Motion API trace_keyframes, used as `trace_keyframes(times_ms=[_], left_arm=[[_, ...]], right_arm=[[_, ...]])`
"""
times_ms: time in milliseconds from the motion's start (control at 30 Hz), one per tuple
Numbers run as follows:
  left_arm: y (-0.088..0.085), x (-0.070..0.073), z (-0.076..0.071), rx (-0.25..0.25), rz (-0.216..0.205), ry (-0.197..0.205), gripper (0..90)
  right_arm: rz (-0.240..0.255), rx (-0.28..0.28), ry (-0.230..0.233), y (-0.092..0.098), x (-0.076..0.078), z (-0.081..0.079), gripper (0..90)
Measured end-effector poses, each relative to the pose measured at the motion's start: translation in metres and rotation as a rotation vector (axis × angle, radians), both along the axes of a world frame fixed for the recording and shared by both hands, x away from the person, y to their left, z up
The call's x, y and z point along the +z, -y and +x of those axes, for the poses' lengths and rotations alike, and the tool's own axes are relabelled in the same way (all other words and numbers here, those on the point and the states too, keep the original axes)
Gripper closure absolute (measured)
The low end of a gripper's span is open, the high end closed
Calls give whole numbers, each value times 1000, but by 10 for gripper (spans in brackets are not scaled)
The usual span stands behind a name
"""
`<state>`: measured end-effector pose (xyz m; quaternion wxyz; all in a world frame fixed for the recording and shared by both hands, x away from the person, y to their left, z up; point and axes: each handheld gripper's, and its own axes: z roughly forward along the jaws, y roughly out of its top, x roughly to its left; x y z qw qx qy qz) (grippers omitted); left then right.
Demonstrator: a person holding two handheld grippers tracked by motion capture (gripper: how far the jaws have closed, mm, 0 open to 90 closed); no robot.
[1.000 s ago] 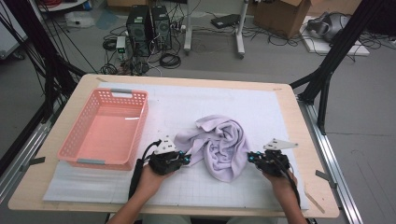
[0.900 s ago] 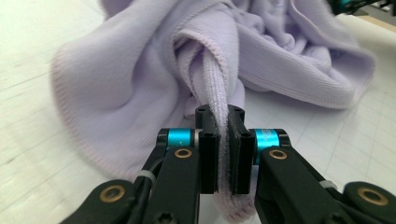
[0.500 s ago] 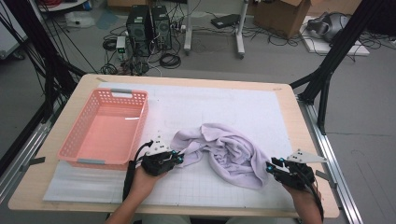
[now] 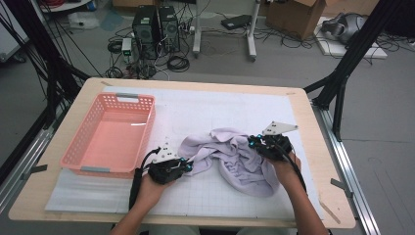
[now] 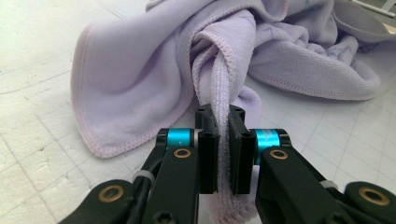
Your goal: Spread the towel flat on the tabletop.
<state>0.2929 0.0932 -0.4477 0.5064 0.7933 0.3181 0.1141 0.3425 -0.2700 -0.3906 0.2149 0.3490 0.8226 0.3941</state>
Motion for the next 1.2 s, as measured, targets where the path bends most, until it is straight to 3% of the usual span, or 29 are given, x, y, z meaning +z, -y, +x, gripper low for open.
trace_keyframes(times_ms=[200, 300, 433, 500, 533, 600, 667, 767, 833, 933, 967, 1000, 1033, 1200], left_arm=[[1, 0, 0, -5, 7, 3, 843], [1, 0, 0, -2, 6, 3, 843], [1, 0, 0, -6, 7, 2, 843], [1, 0, 0, -12, 15, 3, 843], [1, 0, 0, -15, 16, 2, 843], [1, 0, 0, -17, 16, 1, 842], [2, 0, 0, -16, 16, 1, 842], [2, 0, 0, -15, 13, 1, 842], [2, 0, 0, -16, 15, 3, 842], [2, 0, 0, -17, 13, 2, 841], [2, 0, 0, -17, 13, 2, 841], [2, 0, 0, -17, 13, 3, 841], [2, 0, 0, -17, 12, 4, 841], [2, 0, 0, -20, 11, 4, 841]], right_arm=[[-71, -234, -35, 49, -7, 5, 839], [-65, -330, -75, 75, -15, 3, 840], [-67, -408, -116, 98, -23, -2, 834], [-48, -414, -142, 104, -26, -4, 777], [-40, -413, -128, 105, -25, -6, 722], [13, -405, -80, 106, -18, -10, 599], [72, -371, -22, 103, -8, -13, 544], [93, -260, 35, 86, 8, -14, 527], [87, -165, 32, 68, 14, -9, 528], [14, -40, -7, 39, 11, 3, 532], [14, -40, -7, 39, 11, 3, 532], [-51, -11, -46, 24, 4, 14, 543], [-75, -5, -62, 17, 1, 21, 553], [-159, 34, -121, -11, -13, 51, 549]])
